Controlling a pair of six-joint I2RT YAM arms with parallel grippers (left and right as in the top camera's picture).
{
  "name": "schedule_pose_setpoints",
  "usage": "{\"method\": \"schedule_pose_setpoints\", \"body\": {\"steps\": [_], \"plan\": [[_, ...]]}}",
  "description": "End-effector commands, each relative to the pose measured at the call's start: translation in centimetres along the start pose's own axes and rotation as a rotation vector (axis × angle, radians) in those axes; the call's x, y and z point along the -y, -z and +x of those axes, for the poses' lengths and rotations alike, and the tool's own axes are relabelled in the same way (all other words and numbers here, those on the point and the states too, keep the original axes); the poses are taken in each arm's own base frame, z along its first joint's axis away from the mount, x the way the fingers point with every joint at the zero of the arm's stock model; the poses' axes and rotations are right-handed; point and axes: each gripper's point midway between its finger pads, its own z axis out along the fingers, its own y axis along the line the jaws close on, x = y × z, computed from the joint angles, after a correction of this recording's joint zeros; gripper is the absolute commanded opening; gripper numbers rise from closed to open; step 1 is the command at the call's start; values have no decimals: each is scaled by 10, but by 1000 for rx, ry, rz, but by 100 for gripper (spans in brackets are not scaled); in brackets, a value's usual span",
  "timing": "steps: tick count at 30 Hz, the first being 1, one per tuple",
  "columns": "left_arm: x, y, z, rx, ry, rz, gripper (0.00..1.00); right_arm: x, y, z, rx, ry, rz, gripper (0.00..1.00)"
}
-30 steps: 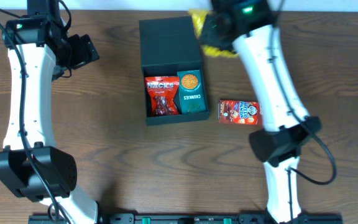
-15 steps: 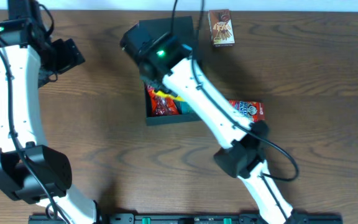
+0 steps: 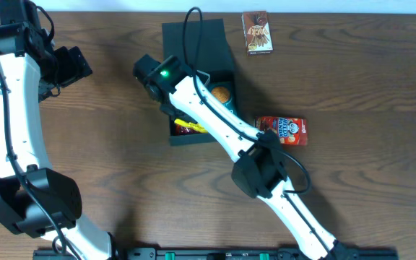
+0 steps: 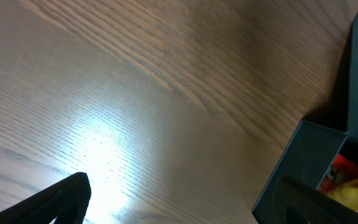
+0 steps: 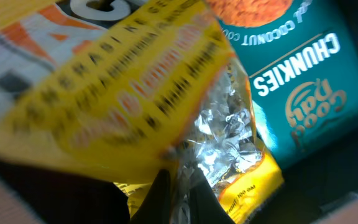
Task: Pack container
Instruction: 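Lower the yellow candy bag into the box over the red bag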
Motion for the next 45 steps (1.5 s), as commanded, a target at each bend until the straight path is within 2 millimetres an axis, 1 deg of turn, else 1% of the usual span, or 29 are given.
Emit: {"method": "schedule_pose_setpoints", "body": {"steps": [1, 2, 4, 5, 7, 8, 10, 13, 16, 18, 21, 23, 24, 25, 26, 27, 28, 29, 32, 33, 35, 37, 39, 42, 45], "plan": [[-3, 0, 0, -2, -15, -3, 95, -6, -13, 16, -52, 96, 3, 3], [-3, 0, 0, -1, -15, -2, 95, -8, -13, 17, -52, 127, -5, 9], [-3, 0, -1, 1, -16, -2, 95, -10, -12, 16, -43, 179, -14, 26], [-2, 0, -1, 3, -16, -1, 95, -12, -11, 15, -40, 214, -24, 30], [-2, 0, -2, 6, -16, 0, 95, -14, -10, 14, -34, 290, -37, 31], [-2, 0, -2, 8, -16, 0, 95, -14, -8, 14, -32, 335, -41, 33], [-2, 0, -3, 11, -16, 1, 95, -14, -4, 13, -27, 417, -51, 45], [-1, 0, -5, 18, -16, 3, 95, -15, 7, 11, -14, 525, -72, 54], [-1, 0, -6, 22, -16, 4, 95, -14, 28, 4, 16, 598, -110, 58], [-1, 0, -6, 22, -16, 4, 95, -13, 45, -3, 41, 605, -141, 59], [-1, 0, -6, 22, -16, 4, 95, -8, 82, -21, 103, 625, -211, 63], [-1, 0, -6, 23, -17, 4, 95, -2, 106, -35, 149, 636, -255, 63], [-1, 0, -6, 24, -16, 5, 95, 2, 118, -42, 173, 638, -275, 61], [-1, 0, -7, 24, -16, 5, 95, 6, 126, -47, 188, 638, -286, 56], [-1, 0, -7, 25, -16, 5, 95, 10, 134, -54, 204, 633, -299, 47], [-1, 0, -7, 25, -16, 5, 95, 14, 139, -61, 215, 628, -306, 31], [-1, 0, -7, 26, -17, 6, 95, 18, 141, -70, 218, 643, -322, 7], [-1, 0, -7, 27, -17, 6, 95, 19, 138, -73, 194, 664, -345, 1], [-1, 0, -7, 26, -17, 6, 95, 15, 109, -70, 65, 712, -403, 2], [-1, 0, -7, 26, -17, 5, 95, 12, 99, -66, 19, 733, -425, 2], [-1, 0, -7, 26, -17, 5, 95, 3, 72, -50, -103, 797, -483, 1], [-1, 0, -7, 26, -17, 5, 95, -6, 43, -33, -204, 821, -501, 2], [-1, 0, -7, 25, -16, 5, 95, -11, 24, -17, -284, 836, -516, 2], [-1, 0, -7, 25, -16, 5, 95, -16, 6, 3, -370, 866, -534, 1], [-1, 0, -7, 25, -16, 5, 95, -18, -4, 11, -389, 883, -521, 2]]}}
